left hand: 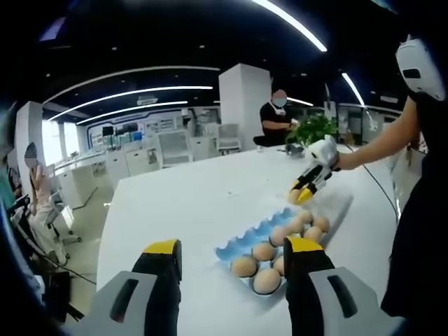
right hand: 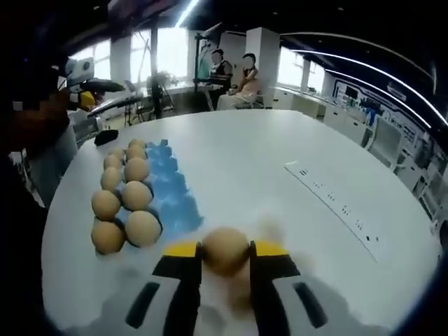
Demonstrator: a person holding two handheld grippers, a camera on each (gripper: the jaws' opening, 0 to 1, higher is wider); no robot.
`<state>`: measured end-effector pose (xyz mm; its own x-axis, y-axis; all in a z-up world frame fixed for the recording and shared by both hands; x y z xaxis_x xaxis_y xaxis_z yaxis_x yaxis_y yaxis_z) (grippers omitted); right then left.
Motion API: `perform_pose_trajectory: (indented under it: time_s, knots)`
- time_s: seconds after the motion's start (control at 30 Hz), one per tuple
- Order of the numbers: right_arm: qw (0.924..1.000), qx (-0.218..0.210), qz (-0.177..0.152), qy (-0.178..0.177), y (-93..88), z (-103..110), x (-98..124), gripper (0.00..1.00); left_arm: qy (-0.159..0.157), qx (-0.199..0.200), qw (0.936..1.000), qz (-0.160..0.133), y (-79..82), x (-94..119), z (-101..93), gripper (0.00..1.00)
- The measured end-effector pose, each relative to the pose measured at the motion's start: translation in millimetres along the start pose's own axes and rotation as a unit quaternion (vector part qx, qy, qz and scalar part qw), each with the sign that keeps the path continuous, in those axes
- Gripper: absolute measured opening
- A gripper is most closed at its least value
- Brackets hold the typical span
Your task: Place the egg into an empty slot of the egg tray after lifting it from the table, then release the egg inside the slot.
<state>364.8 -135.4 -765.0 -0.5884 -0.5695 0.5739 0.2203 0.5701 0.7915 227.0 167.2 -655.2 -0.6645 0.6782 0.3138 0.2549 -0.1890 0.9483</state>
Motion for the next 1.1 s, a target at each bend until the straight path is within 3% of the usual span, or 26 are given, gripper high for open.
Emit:
perform_pose_trajectory:
  time_s: [0.37,0.67,1.1]
  knots:
    - [0.9997,0.006,-0.022,0.001,16.8,-1,8,0.26,-0.007,-0.001,1.0000,0.003,-0.9,-6,-2.2,0.60]
    - [0.9991,0.016,-0.037,0.015,33.9,8,2,0.26,-0.006,0.001,1.0000,0.005,-1.6,-6,-1.6,0.61]
    - [0.9963,0.031,-0.053,0.060,57.0,45,-18,0.27,-0.004,0.005,0.9999,0.008,-4.9,-4,0.0,0.60]
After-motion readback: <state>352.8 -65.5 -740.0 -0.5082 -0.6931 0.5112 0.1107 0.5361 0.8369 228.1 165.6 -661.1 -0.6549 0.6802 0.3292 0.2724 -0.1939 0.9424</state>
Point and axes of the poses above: the point that each gripper's makers call its tool centre point, and the gripper's own axes: x roughly backward along the fingers, z roughly to its left, y roughly out of its top, the point moved 1 cm from there along x, roughly backward along the fingers, and after that the axes turned 15 degrees about -y, right-handed, at the moved point
